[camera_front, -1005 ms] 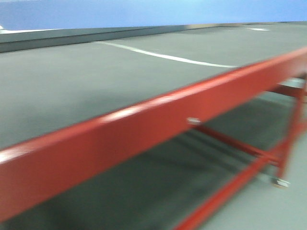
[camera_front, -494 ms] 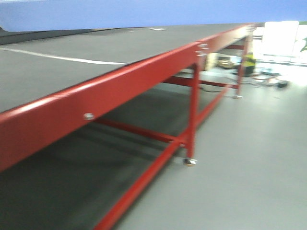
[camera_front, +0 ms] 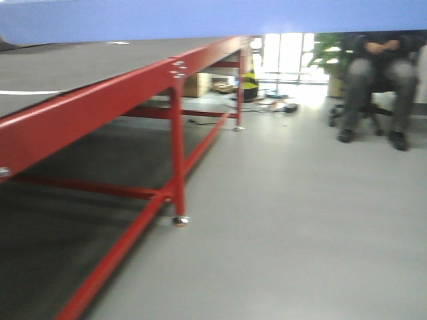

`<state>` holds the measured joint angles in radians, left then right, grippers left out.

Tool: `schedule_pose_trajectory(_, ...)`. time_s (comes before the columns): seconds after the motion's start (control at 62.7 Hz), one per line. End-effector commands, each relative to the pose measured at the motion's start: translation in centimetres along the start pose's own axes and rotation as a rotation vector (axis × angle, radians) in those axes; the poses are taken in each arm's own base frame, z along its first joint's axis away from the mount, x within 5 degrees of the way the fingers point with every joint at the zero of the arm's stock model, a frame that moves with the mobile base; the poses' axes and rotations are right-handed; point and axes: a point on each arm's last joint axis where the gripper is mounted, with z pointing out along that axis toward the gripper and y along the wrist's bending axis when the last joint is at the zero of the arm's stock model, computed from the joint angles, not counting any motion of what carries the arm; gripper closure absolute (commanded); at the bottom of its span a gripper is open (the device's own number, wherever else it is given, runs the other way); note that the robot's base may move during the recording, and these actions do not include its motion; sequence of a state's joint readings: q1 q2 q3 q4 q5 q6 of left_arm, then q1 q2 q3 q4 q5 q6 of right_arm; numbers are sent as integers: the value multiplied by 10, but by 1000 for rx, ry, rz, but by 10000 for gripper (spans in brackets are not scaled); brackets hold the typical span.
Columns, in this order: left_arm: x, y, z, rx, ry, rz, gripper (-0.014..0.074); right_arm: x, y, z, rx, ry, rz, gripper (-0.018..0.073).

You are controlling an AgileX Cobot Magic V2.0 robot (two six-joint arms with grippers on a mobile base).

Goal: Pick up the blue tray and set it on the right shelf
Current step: 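Hold the tray raised in both grippers while driving to the shelf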

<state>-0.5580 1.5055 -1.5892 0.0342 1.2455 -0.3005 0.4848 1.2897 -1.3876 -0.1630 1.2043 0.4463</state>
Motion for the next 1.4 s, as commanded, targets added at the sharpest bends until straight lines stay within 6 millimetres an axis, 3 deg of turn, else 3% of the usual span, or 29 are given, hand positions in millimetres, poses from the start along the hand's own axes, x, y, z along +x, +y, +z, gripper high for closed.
schedule_pose_trajectory(0.0, 9, -1, -20, -1, 30, 39, 645, -7, 1, -19, -47, -123, -34, 503)
schedule_pose_trajectory(1.388, 10, -5, -20, 42, 43, 28, 645, -7, 1, -19, -47, -122, -34, 503)
